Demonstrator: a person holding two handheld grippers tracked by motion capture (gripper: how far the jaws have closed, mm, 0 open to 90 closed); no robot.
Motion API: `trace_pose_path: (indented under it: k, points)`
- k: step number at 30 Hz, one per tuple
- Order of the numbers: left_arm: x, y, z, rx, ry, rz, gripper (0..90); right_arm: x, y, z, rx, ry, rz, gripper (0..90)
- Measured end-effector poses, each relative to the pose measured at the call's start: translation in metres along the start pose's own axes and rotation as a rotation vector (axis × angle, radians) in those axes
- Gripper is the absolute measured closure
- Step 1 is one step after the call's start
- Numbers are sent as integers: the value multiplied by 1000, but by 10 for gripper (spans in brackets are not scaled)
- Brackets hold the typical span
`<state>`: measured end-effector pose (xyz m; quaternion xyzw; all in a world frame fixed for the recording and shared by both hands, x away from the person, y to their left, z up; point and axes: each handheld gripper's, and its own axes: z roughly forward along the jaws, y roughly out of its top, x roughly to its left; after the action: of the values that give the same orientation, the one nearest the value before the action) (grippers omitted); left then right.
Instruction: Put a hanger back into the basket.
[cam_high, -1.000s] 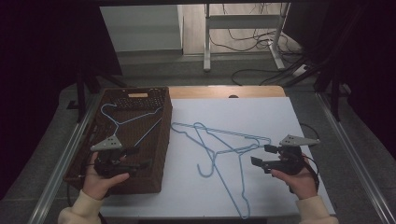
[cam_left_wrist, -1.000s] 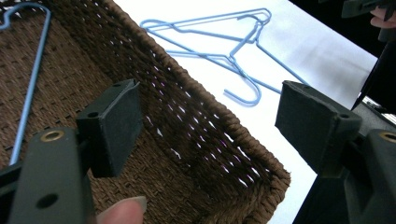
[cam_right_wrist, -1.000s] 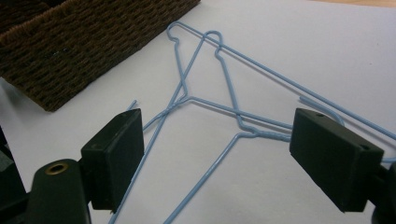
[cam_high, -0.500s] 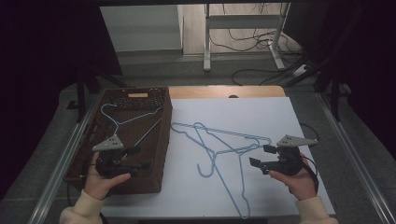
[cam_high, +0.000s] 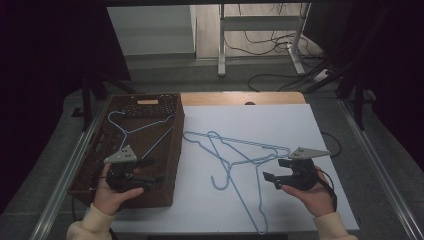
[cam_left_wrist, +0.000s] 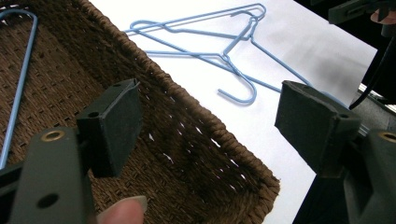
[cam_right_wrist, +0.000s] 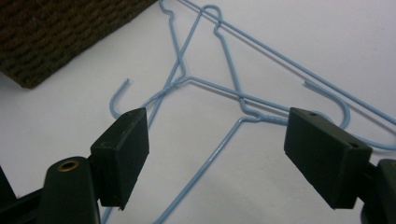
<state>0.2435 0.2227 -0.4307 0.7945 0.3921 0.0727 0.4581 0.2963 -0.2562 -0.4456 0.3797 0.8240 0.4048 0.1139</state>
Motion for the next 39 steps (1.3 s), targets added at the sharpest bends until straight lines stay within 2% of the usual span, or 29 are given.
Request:
trace_pose_path:
  k: [6, 11, 15, 20, 23, 24, 27, 29, 32, 35, 39]
  points:
    - [-1, -1, 1, 6, 4, 5, 228, 1, 4, 11, 41, -21, -53, 238]
    - [-1, -1, 1, 9, 0, 6, 229, -3, 15, 25, 67, -17, -98, 297]
    - [0, -2, 4, 16, -7, 5, 229, -9, 23, 41, 116, -7, -124, 322]
    - [0, 0, 7, 22, -17, 12, 228, -13, 35, 63, 193, 5, -182, 343]
    - [0, -1, 8, 28, -18, 15, 228, -13, 40, 70, 218, 14, -200, 348]
    - [0, -1, 8, 26, -17, 11, 228, -13, 44, 78, 245, 25, -222, 353]
    - [0, -2, 7, 24, -16, 8, 229, -12, 48, 86, 272, 30, -236, 361]
    - [0, -2, 7, 24, -18, 8, 229, -11, 51, 94, 301, 29, -273, 369]
    - [0, -3, 7, 25, -18, 6, 229, -10, 53, 107, 345, 31, -294, 395]
    - [0, -3, 6, 23, -17, 6, 229, -11, 55, 113, 357, 32, -296, 408]
    - [0, -3, 6, 18, -19, -3, 229, -9, 56, 123, 376, 37, -322, 446]
